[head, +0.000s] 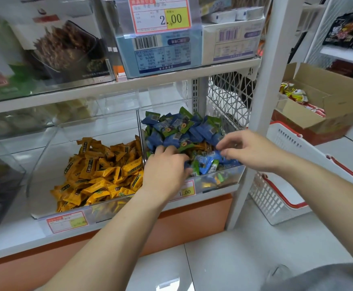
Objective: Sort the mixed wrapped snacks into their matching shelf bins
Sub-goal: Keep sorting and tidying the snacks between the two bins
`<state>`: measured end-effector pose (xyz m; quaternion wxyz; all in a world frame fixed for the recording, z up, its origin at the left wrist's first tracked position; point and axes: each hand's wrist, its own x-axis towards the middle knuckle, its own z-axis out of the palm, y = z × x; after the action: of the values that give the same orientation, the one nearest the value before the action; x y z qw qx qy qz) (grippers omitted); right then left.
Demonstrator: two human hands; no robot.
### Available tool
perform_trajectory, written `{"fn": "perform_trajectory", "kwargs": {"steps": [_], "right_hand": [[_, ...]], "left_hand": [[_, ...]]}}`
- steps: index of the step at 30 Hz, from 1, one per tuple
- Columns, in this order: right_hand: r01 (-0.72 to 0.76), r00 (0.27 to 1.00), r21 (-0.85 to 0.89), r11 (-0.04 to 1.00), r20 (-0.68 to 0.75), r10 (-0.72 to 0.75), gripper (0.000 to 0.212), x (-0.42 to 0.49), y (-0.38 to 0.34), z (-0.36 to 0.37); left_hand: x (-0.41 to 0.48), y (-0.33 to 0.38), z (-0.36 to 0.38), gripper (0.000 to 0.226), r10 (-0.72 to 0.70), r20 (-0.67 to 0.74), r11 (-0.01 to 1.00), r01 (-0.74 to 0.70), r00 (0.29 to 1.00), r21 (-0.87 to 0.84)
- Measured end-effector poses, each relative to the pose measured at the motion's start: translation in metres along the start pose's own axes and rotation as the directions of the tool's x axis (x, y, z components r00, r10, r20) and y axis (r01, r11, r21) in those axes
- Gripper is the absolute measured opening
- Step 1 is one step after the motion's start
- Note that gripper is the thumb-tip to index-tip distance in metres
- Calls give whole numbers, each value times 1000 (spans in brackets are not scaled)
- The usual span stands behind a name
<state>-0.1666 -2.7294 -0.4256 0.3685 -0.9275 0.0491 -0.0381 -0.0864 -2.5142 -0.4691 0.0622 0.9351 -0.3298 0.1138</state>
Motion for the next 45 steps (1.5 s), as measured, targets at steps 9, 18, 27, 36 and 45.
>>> {"fn": "perform_trajectory", "kwargs": {"steps": [9,18,27,36,45], "right_hand": [[10,921,-382,924,364,140,67,0,7,32],[26,903,-179,984,426,54,64,5,2,26],[108,905,-572,813,396,158,24,9,0,28],[83,932,-526,847,340,120,82,10,6,30],[101,865,-511,853,469,178,79,29,4,30]], "left_hand": [[6,10,-7,45,27,-76,997,-32,997,-72],[4,26,-9,30,55,261,854,90,964,-512],[1,32,4,64,118,386,993,-102,915,-61],[4,37,12,64,95,214,993,-76,972,-95],[14,20,11,66,147,363,962,-46,920,-270]]}}
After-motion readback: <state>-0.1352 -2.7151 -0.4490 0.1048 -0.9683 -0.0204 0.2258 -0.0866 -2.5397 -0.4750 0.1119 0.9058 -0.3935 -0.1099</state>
